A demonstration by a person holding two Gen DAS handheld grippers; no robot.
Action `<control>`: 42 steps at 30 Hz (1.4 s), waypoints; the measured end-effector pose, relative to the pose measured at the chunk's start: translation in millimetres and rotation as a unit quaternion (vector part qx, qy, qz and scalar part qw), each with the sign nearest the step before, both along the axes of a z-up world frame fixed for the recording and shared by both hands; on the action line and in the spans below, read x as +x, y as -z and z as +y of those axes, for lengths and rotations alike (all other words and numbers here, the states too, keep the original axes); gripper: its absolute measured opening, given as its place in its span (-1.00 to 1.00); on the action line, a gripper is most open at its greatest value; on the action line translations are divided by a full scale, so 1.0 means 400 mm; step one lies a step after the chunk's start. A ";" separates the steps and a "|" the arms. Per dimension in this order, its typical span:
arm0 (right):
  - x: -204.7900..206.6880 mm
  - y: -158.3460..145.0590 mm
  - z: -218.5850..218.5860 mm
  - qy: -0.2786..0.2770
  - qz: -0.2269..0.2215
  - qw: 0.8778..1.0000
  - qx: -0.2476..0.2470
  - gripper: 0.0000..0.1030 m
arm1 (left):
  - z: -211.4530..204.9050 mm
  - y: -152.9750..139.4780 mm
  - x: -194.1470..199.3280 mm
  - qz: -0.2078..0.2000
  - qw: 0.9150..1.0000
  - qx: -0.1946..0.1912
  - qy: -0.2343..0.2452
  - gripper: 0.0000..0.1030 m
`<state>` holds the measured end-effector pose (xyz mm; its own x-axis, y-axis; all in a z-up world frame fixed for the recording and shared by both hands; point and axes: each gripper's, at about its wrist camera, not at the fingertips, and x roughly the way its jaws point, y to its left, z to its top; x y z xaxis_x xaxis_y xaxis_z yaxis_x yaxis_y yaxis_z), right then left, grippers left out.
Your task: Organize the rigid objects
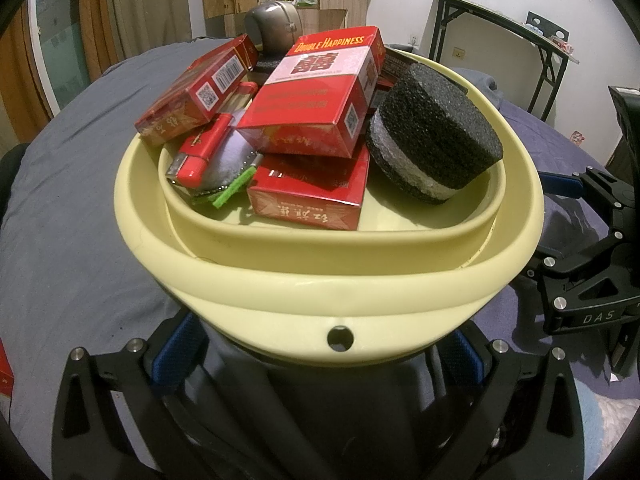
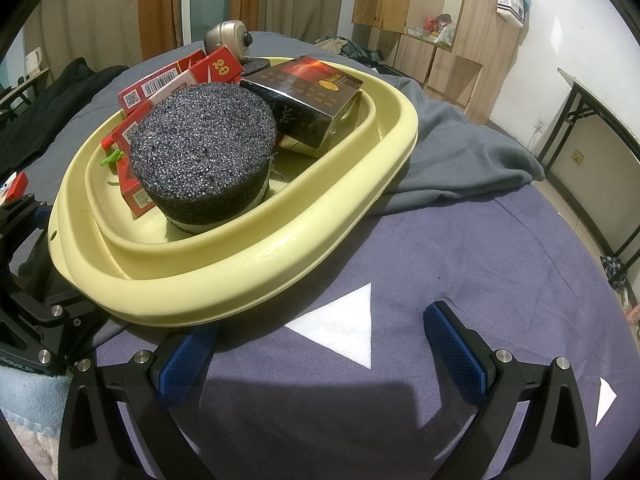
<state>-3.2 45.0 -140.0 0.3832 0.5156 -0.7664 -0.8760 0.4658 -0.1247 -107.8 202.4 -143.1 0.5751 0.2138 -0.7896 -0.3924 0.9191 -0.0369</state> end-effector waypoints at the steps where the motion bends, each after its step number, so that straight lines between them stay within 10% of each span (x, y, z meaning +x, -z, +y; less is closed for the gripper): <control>1: 0.000 0.000 0.000 0.000 0.000 1.000 0.000 0.99 | 0.000 0.000 0.000 0.000 1.000 0.000 0.000 1.00; 42: 0.000 0.000 0.000 0.000 0.000 1.000 0.000 0.99 | 0.011 0.002 0.003 0.000 1.000 0.000 0.000 1.00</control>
<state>-3.2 45.1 -140.0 0.3833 0.5155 -0.7664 -0.8760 0.4659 -0.1248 -106.5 206.9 -144.0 0.5755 0.2133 -0.7895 -0.3922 0.9191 -0.0376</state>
